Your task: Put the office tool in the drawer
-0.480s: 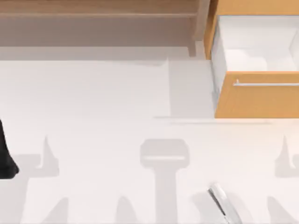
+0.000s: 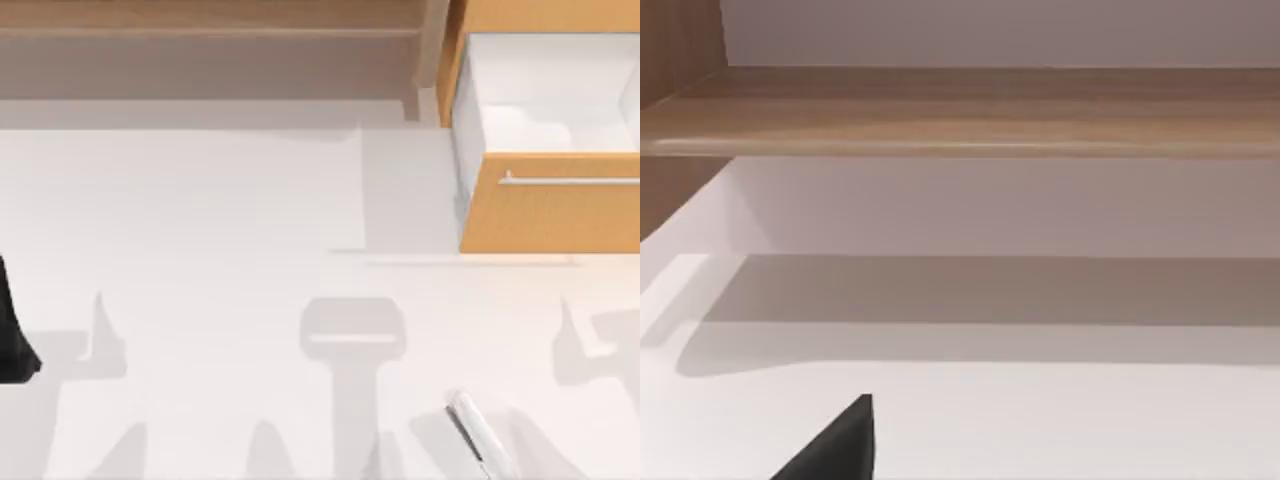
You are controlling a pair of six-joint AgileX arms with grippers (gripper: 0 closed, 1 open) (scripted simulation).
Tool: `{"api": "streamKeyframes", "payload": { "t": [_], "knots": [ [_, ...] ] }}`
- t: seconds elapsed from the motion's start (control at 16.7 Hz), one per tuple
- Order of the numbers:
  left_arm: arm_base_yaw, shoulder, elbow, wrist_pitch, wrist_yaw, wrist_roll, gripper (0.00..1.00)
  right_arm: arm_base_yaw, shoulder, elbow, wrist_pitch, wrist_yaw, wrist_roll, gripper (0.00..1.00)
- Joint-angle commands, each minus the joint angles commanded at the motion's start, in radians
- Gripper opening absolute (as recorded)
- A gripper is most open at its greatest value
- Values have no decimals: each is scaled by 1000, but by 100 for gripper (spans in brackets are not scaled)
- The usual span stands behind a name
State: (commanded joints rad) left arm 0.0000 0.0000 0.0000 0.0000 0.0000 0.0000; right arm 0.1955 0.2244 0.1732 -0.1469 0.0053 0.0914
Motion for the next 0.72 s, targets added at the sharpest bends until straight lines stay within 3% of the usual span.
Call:
{"api": "streamKeyframes", "payload": {
  "t": [0.42,0.72],
  "knots": [
    [0,0,0,0,0,0,100,364,636,383,-352,7,153,100],
    [0,0,0,0,0,0,100,525,1105,647,-598,3,202,100]
  ]
}}
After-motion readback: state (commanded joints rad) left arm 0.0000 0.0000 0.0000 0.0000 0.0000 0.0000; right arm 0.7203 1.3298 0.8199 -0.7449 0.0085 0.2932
